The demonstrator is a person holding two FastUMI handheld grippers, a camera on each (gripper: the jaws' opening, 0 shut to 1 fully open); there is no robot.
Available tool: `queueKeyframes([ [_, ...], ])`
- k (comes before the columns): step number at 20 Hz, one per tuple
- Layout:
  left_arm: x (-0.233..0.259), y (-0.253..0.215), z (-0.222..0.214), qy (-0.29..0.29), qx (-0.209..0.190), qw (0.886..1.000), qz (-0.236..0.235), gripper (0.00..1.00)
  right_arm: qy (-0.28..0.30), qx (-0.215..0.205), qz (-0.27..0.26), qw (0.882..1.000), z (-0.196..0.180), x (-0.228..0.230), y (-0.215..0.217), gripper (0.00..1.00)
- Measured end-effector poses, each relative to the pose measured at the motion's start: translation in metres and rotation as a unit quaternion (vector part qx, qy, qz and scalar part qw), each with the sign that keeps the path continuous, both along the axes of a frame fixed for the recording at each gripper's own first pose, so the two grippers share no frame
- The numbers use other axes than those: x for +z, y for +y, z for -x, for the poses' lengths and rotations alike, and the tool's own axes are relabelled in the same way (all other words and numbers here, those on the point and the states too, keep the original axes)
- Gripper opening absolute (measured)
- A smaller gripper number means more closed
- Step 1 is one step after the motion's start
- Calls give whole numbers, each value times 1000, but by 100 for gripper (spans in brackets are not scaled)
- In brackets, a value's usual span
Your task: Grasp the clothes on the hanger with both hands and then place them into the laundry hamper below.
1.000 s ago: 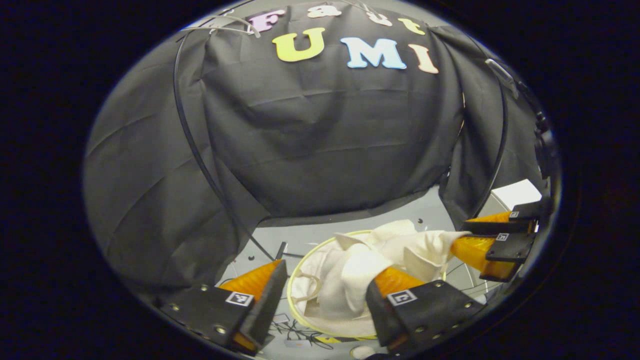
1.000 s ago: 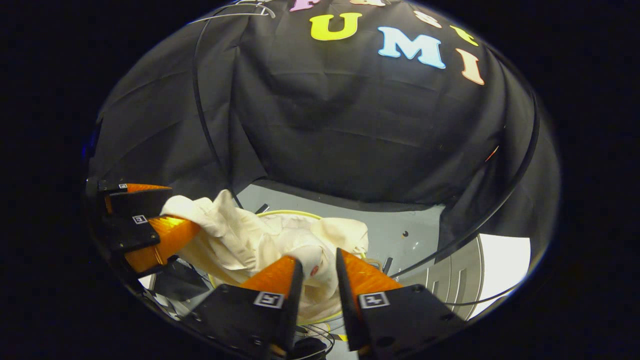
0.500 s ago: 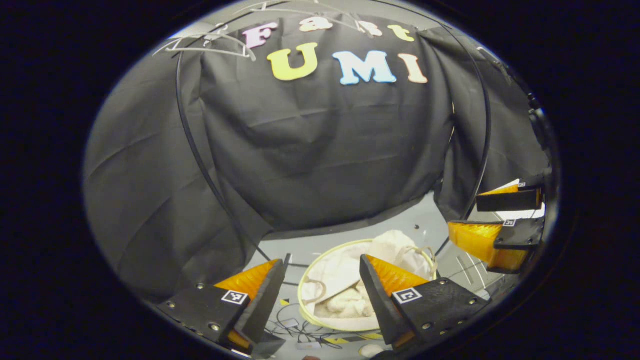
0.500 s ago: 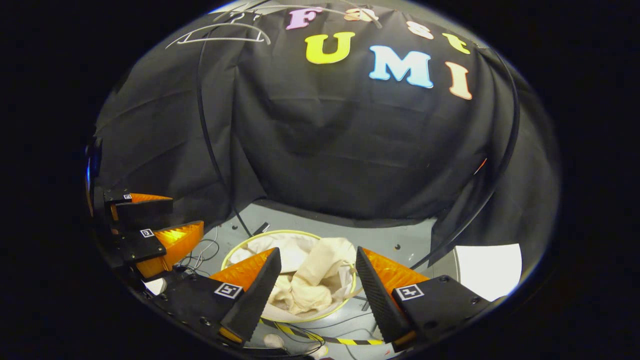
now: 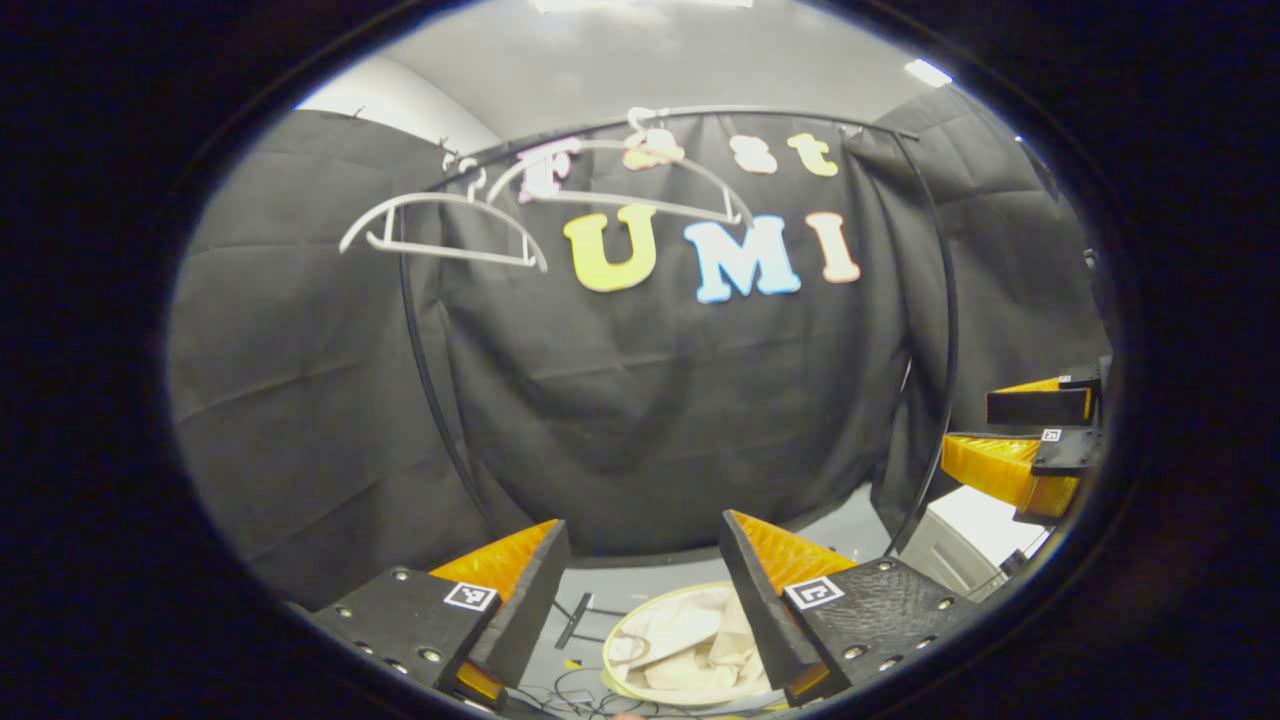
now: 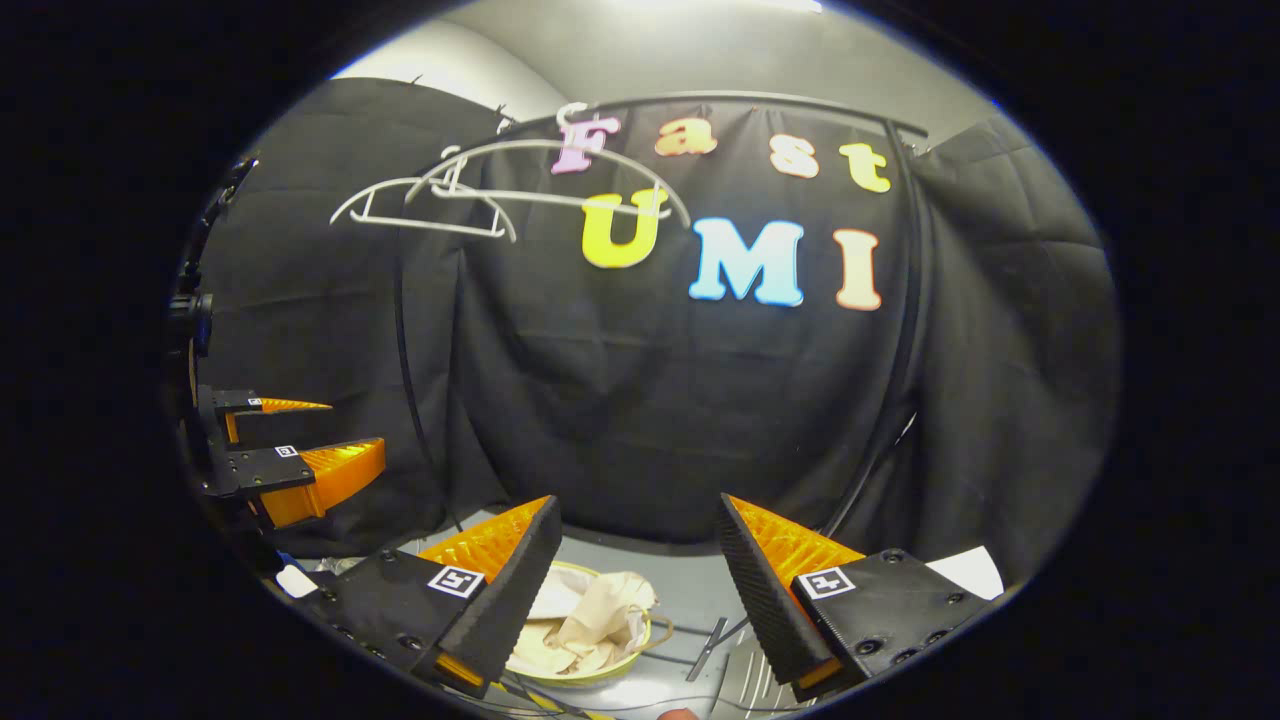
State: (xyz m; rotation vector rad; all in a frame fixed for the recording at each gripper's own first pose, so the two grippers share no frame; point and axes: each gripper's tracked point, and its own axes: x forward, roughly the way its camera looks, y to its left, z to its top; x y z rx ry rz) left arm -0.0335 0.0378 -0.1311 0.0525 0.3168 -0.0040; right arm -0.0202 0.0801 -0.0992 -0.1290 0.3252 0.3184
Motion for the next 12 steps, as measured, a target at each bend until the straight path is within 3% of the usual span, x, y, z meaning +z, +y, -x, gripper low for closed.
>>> queueKeyframes([
  [5,86,-4,20,-66,7,998,10,89,-55,-18,-26,998,19,63,-33,97],
  [12,147,5,40,-117,19,993,12,89,-119,-46,-41,991,46,124,-64,97],
])
